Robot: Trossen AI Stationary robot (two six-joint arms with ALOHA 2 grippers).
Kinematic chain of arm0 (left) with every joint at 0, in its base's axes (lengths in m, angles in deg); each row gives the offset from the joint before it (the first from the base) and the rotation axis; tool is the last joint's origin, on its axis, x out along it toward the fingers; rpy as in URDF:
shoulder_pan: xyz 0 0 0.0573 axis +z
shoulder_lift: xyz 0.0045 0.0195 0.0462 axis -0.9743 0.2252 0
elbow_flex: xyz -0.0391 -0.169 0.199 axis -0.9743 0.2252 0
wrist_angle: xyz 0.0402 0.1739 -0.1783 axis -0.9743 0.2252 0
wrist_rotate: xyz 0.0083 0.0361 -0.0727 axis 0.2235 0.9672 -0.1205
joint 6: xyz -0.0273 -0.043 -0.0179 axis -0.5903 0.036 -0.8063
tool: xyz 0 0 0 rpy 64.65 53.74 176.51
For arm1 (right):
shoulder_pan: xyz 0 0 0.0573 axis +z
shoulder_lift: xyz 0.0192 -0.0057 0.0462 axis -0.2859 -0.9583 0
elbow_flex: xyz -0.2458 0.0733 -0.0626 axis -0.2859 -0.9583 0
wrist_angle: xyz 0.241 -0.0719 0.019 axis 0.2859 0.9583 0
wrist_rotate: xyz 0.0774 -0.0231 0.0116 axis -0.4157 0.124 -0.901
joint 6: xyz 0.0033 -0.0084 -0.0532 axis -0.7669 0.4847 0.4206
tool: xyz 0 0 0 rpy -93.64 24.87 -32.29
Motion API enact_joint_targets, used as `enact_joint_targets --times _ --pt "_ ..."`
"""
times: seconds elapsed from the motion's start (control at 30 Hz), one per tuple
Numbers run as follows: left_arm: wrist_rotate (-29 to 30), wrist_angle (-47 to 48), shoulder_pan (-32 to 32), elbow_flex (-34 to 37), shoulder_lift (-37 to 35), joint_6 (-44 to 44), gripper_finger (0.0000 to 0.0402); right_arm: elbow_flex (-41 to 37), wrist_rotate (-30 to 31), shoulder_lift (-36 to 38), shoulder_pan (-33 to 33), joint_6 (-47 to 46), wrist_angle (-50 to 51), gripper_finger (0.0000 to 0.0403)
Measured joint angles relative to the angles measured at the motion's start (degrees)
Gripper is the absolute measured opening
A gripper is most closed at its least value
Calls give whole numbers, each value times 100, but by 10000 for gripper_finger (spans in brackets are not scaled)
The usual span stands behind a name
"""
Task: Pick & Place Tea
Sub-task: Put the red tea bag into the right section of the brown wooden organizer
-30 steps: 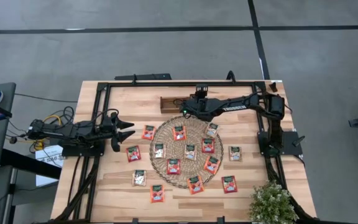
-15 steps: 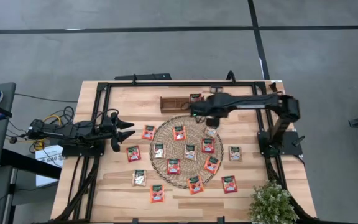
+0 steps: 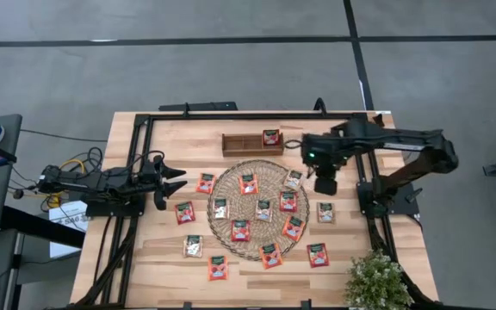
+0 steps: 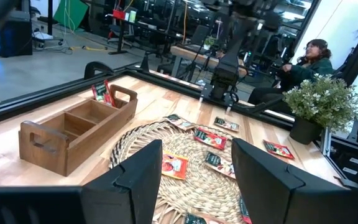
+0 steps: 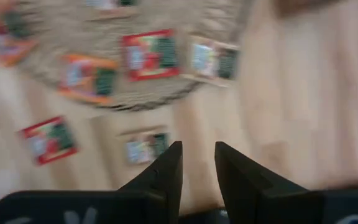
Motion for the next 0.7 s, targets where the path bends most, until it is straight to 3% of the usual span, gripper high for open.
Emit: enact_joint_targets --times 0.37,0.7 --pt "-7 0 -1 0 0 -4 185 -473 -1503 199 1442 -667 -313 87" --pt "-11 0 -1 0 0 -35 185 -1730 -1648 -163 2568 -1227 -1760 93"
